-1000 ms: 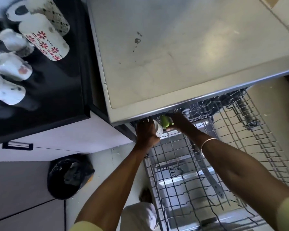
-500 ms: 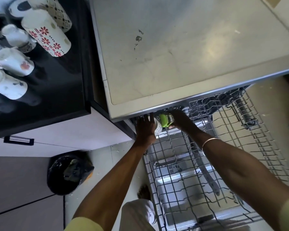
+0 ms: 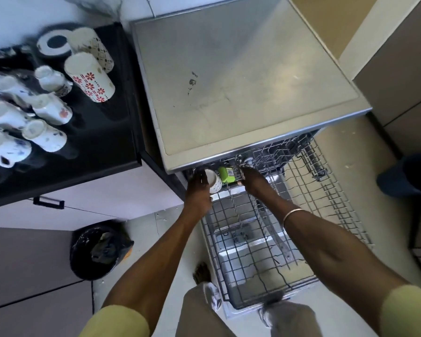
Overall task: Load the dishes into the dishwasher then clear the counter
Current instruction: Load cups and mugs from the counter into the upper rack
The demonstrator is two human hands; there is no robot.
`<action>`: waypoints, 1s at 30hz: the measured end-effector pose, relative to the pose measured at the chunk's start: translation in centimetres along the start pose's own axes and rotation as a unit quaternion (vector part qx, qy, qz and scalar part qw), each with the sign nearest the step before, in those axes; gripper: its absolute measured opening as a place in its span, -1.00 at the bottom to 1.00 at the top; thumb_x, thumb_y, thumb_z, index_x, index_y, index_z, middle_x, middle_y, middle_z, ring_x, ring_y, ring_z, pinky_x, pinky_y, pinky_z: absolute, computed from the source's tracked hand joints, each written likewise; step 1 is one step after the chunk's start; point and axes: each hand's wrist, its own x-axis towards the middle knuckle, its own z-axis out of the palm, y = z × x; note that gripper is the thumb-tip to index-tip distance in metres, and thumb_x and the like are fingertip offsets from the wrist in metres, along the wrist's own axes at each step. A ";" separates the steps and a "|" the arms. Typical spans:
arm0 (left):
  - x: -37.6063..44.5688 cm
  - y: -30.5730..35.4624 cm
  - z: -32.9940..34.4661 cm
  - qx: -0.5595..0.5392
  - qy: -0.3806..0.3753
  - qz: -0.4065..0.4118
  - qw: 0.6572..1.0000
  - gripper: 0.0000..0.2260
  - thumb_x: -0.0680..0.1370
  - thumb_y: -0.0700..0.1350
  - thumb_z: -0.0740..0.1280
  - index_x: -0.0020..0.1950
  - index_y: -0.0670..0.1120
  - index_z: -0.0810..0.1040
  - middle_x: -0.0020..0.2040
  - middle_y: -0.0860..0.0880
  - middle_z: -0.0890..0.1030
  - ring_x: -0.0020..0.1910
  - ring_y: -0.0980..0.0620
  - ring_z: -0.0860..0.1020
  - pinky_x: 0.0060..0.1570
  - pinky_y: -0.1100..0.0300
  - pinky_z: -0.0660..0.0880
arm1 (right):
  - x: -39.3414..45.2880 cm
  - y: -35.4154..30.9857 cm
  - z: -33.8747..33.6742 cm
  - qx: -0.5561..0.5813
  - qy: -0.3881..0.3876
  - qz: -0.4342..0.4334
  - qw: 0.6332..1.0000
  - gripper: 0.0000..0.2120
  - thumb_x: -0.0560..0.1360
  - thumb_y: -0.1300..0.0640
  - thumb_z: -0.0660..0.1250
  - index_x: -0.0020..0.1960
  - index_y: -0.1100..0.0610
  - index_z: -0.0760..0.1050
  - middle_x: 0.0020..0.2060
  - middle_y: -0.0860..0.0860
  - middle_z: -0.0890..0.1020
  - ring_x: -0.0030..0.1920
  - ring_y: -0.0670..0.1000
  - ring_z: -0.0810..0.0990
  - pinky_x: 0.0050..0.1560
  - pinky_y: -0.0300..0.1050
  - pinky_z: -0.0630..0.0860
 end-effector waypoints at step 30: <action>-15.8 -6.5 -15.9 -0.140 0.136 0.032 0.980 -0.65 0.68 -0.07 0.08 0.42 -0.18 0.35 0.39 -0.20 0.43 0.36 -0.22 0.42 0.33 -0.05 0.40 | -12.2 -22.6 -5.5 -0.011 0.102 -0.084 0.991 -0.56 0.51 0.30 0.25 0.39 0.27 0.42 0.22 0.29 0.56 0.25 0.25 0.52 0.21 -0.01 0.44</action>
